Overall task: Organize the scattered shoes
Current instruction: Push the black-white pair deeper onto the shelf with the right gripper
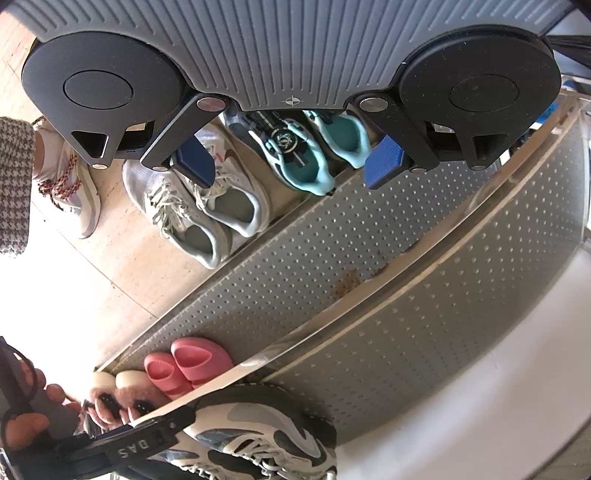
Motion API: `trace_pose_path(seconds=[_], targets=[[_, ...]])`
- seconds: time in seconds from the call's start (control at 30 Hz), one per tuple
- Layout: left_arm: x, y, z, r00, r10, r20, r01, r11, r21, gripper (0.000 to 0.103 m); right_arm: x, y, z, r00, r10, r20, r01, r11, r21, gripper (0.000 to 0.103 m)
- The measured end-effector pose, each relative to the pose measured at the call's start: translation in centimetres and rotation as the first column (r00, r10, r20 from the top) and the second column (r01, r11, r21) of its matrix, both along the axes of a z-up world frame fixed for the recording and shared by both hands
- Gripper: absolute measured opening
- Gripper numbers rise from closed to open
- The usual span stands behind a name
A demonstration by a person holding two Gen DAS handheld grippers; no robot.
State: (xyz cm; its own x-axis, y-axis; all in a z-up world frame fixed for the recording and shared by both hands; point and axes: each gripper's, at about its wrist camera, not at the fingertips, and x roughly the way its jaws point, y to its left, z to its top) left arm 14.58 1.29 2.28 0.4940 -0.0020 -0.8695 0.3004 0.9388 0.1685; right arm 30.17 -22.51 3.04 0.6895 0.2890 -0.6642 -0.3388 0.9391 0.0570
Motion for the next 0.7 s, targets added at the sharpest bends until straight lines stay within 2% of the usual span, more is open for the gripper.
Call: trace_pose_path(seconds=[0.33,0.43,0.53,0.63,0.7], targets=[[0.0,-0.1,-0.1,1.000,-0.001,-0.005,0.001,1.000,0.006,0.092,1.7,0.9,-0.3,0.990,-0.138,0.019,0.138,0.990,0.023,0.103],[0.0,0.0,-0.2,1.000,-0.002,-0.008,0.002,1.000,0.008,0.092,2.5,1.1,-0.4,0.988,-0.151,0.020,0.151,0.988,0.021,0.103],[0.0,0.3,0.0,1.000,0.008,-0.009,-0.008,1.000,0.004,0.092,2.3,0.8,0.4,0.991,-0.131,-0.001,0.131,0.991,0.001,0.097],[0.1,0.7,0.4,1.000,0.023,-0.004,-0.023,1.000,-0.010,0.092,0.9,1.0,2.4,0.988,-0.068,0.140,0.075,0.996,-0.051,0.101],[0.2,0.8,0.5,1.000,0.030,-0.003,-0.030,0.999,-0.017,0.092,1.2,1.2,3.1,0.972,-0.031,0.234,0.041,0.998,-0.040,0.101]])
